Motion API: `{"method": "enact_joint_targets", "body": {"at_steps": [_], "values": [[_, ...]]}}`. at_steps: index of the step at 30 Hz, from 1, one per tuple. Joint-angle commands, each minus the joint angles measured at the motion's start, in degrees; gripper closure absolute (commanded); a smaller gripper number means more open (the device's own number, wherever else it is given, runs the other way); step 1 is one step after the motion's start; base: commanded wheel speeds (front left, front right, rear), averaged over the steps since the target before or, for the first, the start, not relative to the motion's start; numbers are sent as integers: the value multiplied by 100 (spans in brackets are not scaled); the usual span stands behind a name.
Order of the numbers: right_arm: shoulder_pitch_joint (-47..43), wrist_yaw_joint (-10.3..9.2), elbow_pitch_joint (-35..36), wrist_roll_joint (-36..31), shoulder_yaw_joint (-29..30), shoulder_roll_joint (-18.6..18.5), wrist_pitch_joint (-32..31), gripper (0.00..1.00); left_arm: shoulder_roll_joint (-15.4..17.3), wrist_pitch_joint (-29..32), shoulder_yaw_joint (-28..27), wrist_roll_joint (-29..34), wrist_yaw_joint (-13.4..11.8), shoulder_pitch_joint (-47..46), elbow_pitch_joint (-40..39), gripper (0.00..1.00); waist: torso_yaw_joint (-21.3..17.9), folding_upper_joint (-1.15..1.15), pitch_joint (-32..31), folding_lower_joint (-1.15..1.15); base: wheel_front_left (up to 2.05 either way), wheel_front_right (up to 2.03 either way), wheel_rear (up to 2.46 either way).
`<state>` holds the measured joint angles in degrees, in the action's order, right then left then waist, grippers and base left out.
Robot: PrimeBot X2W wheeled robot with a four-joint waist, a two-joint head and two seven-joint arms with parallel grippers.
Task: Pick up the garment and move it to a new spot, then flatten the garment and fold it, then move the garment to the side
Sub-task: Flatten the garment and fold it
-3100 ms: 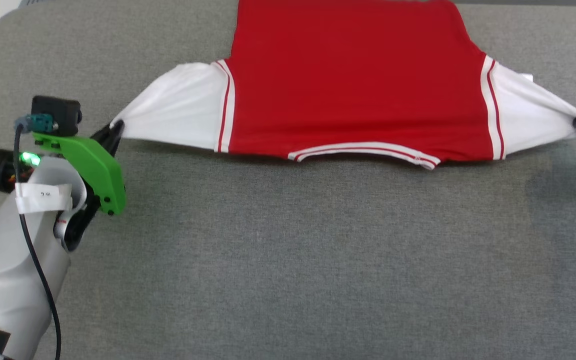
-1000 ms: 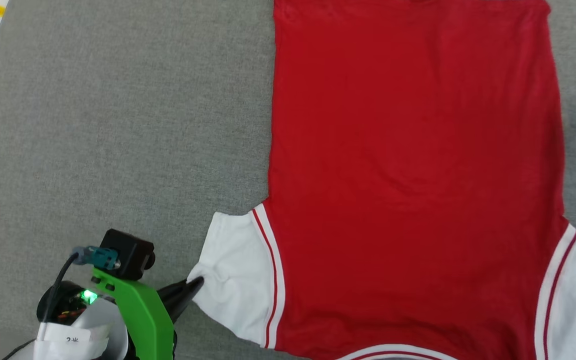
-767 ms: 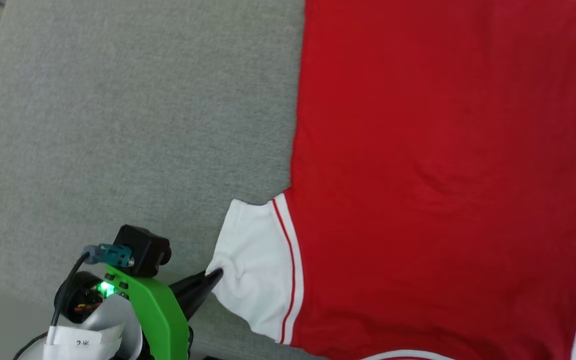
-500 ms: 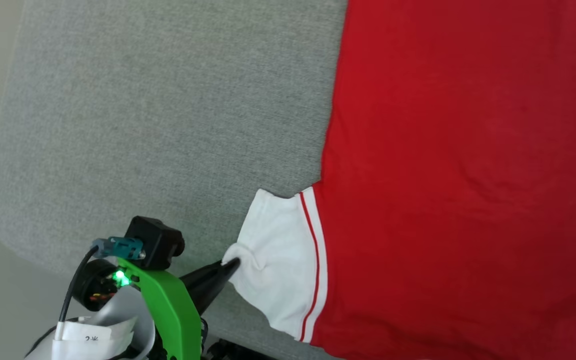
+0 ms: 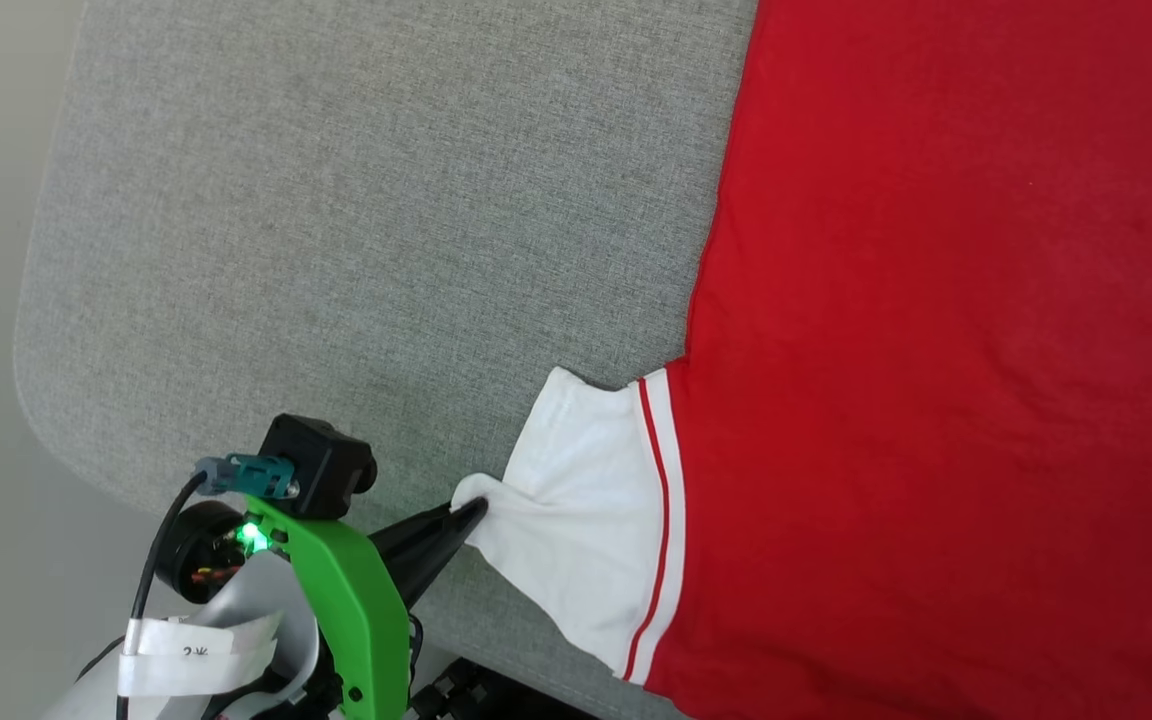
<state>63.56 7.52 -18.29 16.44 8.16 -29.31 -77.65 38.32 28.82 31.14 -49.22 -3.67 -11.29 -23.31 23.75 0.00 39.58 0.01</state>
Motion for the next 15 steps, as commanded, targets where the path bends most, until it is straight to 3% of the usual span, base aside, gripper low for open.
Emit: {"method": "enact_joint_targets", "body": {"at_steps": [1,15], "values": [[-331,-3,-185,58,-63,108,-112,100,-47,-24,-1,-19,45,-123,33,100,-2,0,-13,-1,0,0,0],[-1193,-3,-223,135,119,40,230,100,39,13,-73,-7,-46,-164,187,100,-370,0,-762,-1,0,0,0]]}}
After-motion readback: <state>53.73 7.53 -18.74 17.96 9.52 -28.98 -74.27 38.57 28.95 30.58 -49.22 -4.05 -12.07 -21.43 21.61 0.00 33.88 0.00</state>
